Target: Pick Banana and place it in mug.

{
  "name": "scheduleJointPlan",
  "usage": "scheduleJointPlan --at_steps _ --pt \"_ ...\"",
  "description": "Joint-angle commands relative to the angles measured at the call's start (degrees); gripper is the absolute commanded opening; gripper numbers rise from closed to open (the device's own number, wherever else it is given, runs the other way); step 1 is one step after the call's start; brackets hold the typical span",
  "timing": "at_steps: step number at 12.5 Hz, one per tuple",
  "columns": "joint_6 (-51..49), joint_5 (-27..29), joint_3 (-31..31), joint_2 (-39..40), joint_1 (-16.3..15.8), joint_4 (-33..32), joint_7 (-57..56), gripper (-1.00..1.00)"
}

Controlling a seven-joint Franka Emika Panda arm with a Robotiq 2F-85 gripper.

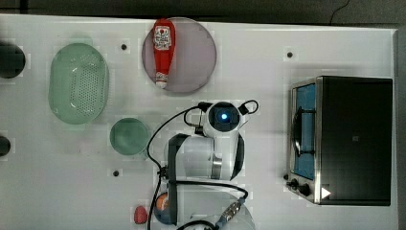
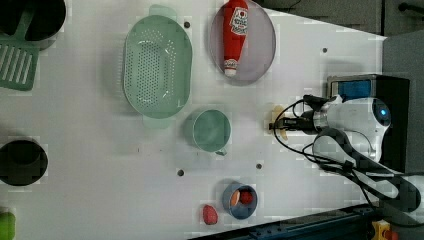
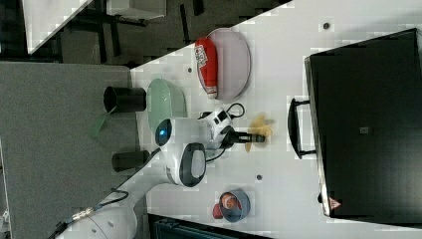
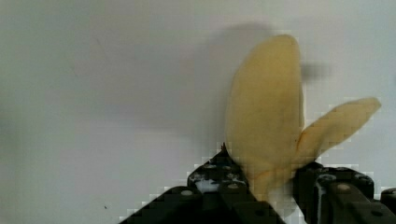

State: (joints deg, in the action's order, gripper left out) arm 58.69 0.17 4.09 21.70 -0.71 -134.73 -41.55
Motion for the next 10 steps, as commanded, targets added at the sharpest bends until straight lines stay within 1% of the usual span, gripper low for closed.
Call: scheduleJointPlan --at_steps 1,2,3,5,7,10 --pt "-2.0 0.2 -0.6 -9.6 -0.2 2.0 -0.8 -0.30" --pt "-2.9 0.2 -0.6 -12.4 -0.2 2.2 -0.6 -0.30" --pt "-6.0 0.2 -0.7 -15.7 -0.3 2.8 -0.6 -0.30" --pt "-15.6 0.2 -1.2 -20.4 -0.7 5.0 -0.5 -0.30" --pt "-25.1 0.2 -2.5 -24.5 -1.0 8.4 1.2 -0.30" --pt "-34.1 0.2 -5.6 -29.1 -1.3 13.7 7.1 -0.30"
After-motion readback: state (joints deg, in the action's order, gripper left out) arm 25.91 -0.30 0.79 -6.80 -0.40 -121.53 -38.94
